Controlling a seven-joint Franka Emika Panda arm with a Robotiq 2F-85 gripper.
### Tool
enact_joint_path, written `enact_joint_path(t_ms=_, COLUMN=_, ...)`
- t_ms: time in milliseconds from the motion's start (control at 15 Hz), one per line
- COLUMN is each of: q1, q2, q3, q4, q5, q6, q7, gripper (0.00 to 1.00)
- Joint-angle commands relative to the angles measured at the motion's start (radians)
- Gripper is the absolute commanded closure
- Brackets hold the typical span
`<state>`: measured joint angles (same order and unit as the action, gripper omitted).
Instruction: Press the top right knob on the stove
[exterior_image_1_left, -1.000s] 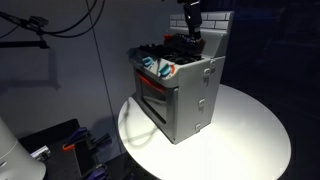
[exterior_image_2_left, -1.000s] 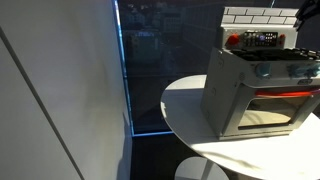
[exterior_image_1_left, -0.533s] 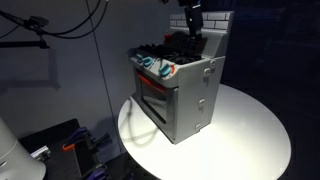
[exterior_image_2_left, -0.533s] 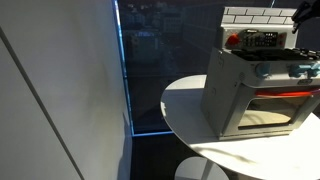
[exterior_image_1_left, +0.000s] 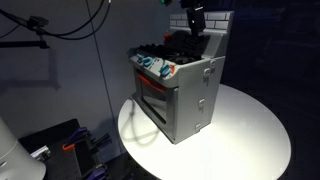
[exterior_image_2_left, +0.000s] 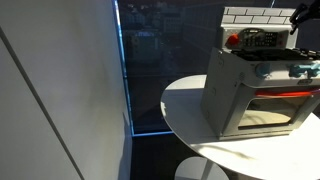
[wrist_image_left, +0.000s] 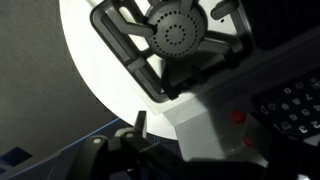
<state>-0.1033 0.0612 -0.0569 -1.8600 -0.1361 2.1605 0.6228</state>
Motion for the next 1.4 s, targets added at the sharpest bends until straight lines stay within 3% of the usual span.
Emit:
enact_joint_path(t_ms=0, q1=0.013, q2=0.025, q3=-0.017, q4=0.038, q5=-0.006, q6=0.005, q7=-0.016, gripper=0.00)
enact_joint_path(t_ms=1333, q1=0.017, q2=0.076, q3=-0.032, q4=0.079, q5=0.003, q6=0.012, q7=-0.019, gripper=0.00)
